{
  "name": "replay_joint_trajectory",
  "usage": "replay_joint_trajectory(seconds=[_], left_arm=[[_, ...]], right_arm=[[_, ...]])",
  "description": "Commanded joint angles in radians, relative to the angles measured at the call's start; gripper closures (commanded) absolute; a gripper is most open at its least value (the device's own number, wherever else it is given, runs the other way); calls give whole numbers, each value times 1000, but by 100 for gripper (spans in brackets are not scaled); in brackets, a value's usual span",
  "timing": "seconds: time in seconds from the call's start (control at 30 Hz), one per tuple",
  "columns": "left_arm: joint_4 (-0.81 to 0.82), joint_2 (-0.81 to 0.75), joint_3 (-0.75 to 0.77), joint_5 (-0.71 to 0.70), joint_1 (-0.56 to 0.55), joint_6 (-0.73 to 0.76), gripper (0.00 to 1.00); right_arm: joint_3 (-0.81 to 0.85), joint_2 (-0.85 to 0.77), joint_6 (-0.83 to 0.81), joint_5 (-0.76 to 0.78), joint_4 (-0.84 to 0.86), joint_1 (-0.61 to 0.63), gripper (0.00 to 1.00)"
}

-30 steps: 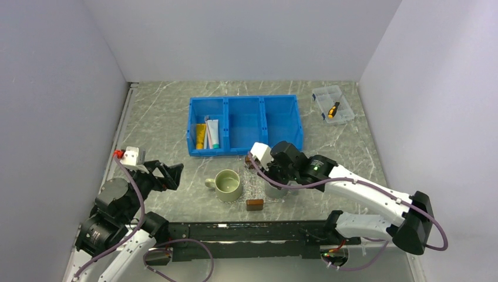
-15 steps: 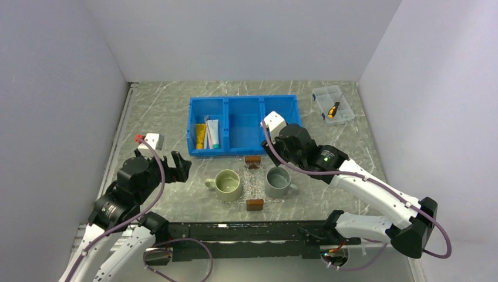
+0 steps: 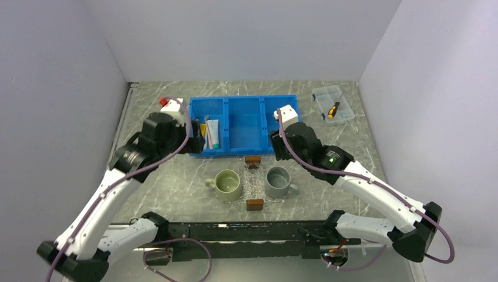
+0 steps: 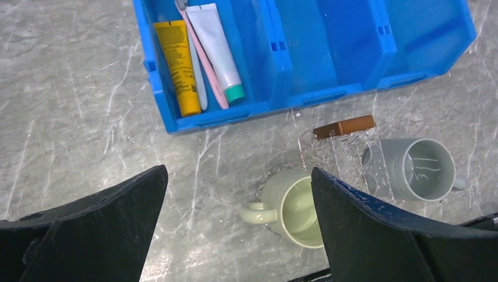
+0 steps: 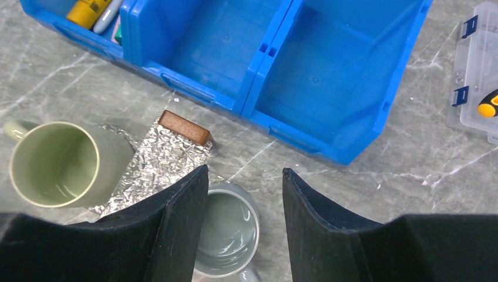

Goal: Prepare toiletry sets of a toothbrush and toothpaste on the tray

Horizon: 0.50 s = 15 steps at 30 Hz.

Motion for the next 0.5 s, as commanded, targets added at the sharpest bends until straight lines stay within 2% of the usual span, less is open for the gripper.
replay_joint_trajectory(seconds=[0.0,0.2,0.47], left_arm=[[-4,144,127,54,6,-3,1],[8,334,249,105,32,-11,1],[66,571,320,265,181,-72,12]], right_arm=[[-10,-56,61,-21,19,-1,49],[-32,-84,46,-25,-5,-2,51],[-67,-145,55,-56,3,-1,52]])
